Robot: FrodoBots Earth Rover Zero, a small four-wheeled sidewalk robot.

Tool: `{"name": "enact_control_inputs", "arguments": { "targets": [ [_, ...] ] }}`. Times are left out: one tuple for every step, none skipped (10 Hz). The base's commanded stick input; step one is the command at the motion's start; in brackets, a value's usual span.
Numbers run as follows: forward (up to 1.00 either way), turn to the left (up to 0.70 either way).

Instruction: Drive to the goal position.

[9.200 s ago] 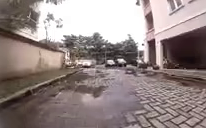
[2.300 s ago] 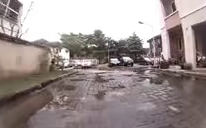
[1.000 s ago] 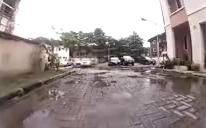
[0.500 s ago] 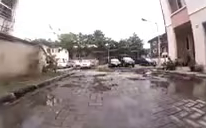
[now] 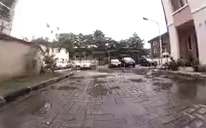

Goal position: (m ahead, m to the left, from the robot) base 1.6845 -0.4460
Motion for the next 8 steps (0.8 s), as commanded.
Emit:
{"name": "enact_control_inputs", "arguments": {
  "targets": [
    [0.5, 0.0],
    [0.5, 0.0],
    [0.5, 0.0],
    [0.5, 0.0],
    [0.5, 0.0],
    [0.5, 0.0],
    [0.5, 0.0],
    [0.5, 0.0]
  ]
}}
